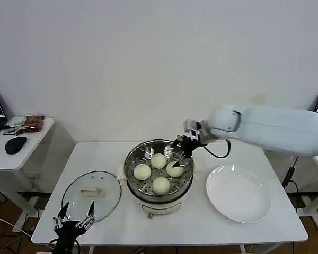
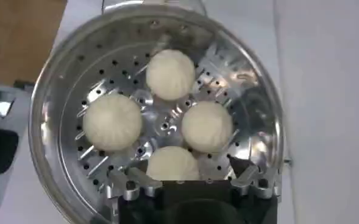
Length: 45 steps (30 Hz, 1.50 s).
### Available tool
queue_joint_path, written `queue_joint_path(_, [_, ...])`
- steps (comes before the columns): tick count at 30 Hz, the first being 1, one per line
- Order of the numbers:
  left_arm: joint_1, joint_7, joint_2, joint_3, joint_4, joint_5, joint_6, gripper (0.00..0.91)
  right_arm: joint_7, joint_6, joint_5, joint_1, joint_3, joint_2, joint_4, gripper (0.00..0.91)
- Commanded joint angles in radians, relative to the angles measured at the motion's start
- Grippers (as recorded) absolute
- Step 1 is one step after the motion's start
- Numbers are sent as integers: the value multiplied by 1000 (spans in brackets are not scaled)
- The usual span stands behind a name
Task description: Take steamed baozi put them in steamer then cover it.
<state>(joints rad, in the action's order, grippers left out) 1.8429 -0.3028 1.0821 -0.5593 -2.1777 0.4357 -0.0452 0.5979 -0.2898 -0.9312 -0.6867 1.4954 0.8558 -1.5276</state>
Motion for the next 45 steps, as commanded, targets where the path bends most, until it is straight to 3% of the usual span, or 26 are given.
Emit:
queue_joint_path(1, [1, 1, 0, -12, -2, 2, 2, 907, -54, 25, 57, 301, -488, -372, -151, 907])
queue_joint_path(2, [0, 2, 1, -13, -3, 2, 2, 907, -61, 43, 79, 382, -603, -400, -164, 907])
queue_joint_path(4, [-1, 2, 5, -13, -5, 1, 2, 907, -79, 55, 115, 532, -728, -435, -175, 907])
queue_joint_path(5, [-2, 3, 8, -13, -6, 1, 2, 907, -94, 68, 140, 681, -895, -454, -182, 907])
queue_joint_path(9, [1, 2, 18, -17, -9, 1, 3, 907, -133, 141, 227, 809, -1015, -486, -188, 907])
queue_joint_path(13, [5, 2, 23, -22, -12, -1, 2, 907, -212, 219, 277, 1061, -1274, -474, -174, 907])
queue_joint_path(18, [13, 1, 31, -26, -12, -4, 0, 907, -316, 356, 340, 1324, -1541, -380, -139, 907])
queue_joint_path(23, [25, 2, 32, -32, -22, -10, -2, 907, -341, 428, 449, 1565, -1820, -196, -143, 907])
queue_joint_path(36, [5, 6, 19, -51, 18, -65, -31, 907, -424, 554, 628, 1935, -2194, 243, -259, 907])
queue_joint_path(45, [-25, 56, -9, -47, 86, -172, -52, 907, -407, 599, 596, 2121, -2271, 327, -288, 907])
